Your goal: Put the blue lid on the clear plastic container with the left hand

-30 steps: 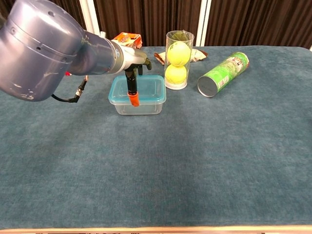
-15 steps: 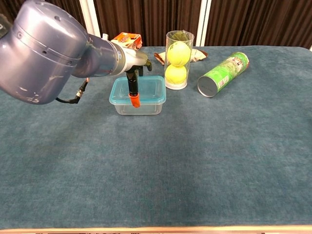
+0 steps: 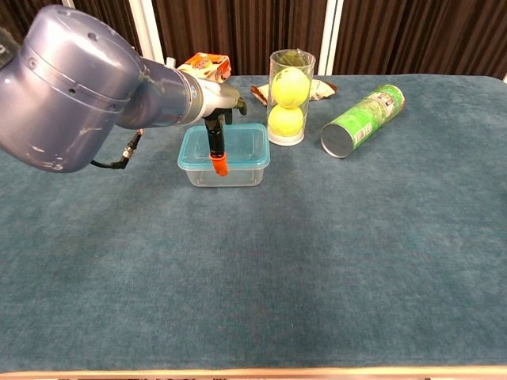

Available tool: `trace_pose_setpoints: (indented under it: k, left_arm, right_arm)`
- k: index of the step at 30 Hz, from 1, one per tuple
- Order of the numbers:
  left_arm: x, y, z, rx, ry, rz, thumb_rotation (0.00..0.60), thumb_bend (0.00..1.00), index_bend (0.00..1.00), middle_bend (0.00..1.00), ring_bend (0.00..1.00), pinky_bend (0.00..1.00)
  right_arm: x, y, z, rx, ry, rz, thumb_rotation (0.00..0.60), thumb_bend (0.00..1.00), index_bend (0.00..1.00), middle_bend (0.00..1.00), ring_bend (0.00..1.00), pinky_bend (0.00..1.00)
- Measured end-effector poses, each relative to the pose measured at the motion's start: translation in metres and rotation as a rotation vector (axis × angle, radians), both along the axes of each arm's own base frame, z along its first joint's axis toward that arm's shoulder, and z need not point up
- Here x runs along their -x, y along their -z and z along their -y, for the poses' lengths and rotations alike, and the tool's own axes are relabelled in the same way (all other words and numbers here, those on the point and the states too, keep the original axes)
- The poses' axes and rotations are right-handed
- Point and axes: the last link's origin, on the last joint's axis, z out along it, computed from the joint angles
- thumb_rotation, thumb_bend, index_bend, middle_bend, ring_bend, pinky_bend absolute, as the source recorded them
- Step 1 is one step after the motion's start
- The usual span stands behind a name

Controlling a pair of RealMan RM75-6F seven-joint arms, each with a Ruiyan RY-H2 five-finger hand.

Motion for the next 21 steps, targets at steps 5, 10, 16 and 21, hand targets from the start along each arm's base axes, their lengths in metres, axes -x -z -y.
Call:
trace_pose_setpoints:
  k: [5,10,16,21]
  left_arm:
    - [0.0002,-0.0015,0.0003,0.004,0.003,-0.007,0.6,0.07,0.01,0.08,0.0,0.0]
    - [0.0,-0.0027,0.0002,-0.006,0.017,-0.015,0.6,0.07,0.0,0.05,0.0,0.0]
    - [-0.0003,-0.0038,0.0013,-0.008,0.026,-0.018,0.6,0.07,0.0,0.04,0.0,0.0]
    - [-0.0007,-0.0052,0.0046,-0.002,0.042,-0.021,0.6,0.07,0.0,0.04,0.0,0.0]
  right_arm:
    - [0.0,0.0002,0.0001,-0.001,0.0,0.0,0.6,0.29,0.1,0.0,0.0,0.0]
    - [0.0002,0.0002,0.0,-0.002,0.001,0.0,0.6,0.29,0.1,0.0,0.0,0.0]
    - [0.0001,0.0003,0.0,-0.003,0.001,-0.002,0.6,0.29,0.1,0.0,0.0,0.0]
    - [0.0,0.0003,-0.0001,-0.003,0.0,-0.004,0.6,0.29,0.1,0.0,0.0,0.0]
